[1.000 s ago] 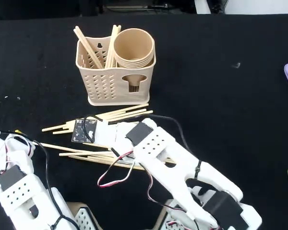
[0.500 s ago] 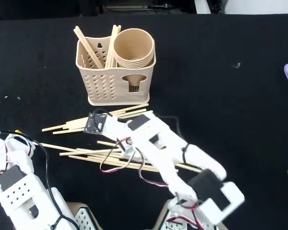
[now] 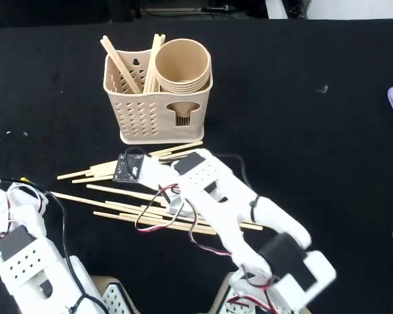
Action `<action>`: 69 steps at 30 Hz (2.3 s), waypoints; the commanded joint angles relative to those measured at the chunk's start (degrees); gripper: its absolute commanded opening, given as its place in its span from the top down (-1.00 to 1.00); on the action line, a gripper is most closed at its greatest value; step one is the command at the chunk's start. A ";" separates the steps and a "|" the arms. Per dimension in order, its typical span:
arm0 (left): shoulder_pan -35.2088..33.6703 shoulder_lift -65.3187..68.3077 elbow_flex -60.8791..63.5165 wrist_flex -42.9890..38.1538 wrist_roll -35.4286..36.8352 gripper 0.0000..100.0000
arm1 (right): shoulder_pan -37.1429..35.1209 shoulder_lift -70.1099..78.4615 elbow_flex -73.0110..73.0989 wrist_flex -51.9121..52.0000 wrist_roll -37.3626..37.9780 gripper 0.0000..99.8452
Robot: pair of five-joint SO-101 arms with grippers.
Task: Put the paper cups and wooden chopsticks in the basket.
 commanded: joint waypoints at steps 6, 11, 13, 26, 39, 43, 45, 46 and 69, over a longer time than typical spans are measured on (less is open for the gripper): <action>-0.40 -0.88 -1.63 -0.97 0.44 0.70 | 0.79 -12.35 -3.38 2.99 0.26 0.98; -0.40 -0.88 -1.63 -0.97 0.44 0.70 | 0.79 -15.87 -9.45 3.08 -2.90 0.98; -0.40 -0.88 -1.63 -0.97 0.44 0.70 | 0.70 -15.43 -10.95 3.08 -3.25 0.98; -0.22 -0.88 -1.63 -0.88 0.44 0.70 | 11.16 -2.59 -2.07 2.73 7.91 0.98; -0.31 -0.88 -1.63 -0.97 0.44 0.70 | 13.01 5.49 -4.79 2.99 7.91 0.72; -0.31 -0.88 -1.63 -0.97 0.44 0.70 | 12.57 5.05 -6.46 2.90 7.74 0.79; -0.31 -0.88 -1.63 -0.97 0.44 0.70 | 12.04 4.97 -7.08 2.55 7.74 0.83; -0.31 -0.88 -1.63 -0.97 0.44 0.70 | 11.78 5.14 -7.16 2.55 7.74 0.84; -0.04 -0.88 -1.63 -1.14 0.44 0.70 | -2.55 12.35 -11.38 -10.99 -9.14 0.58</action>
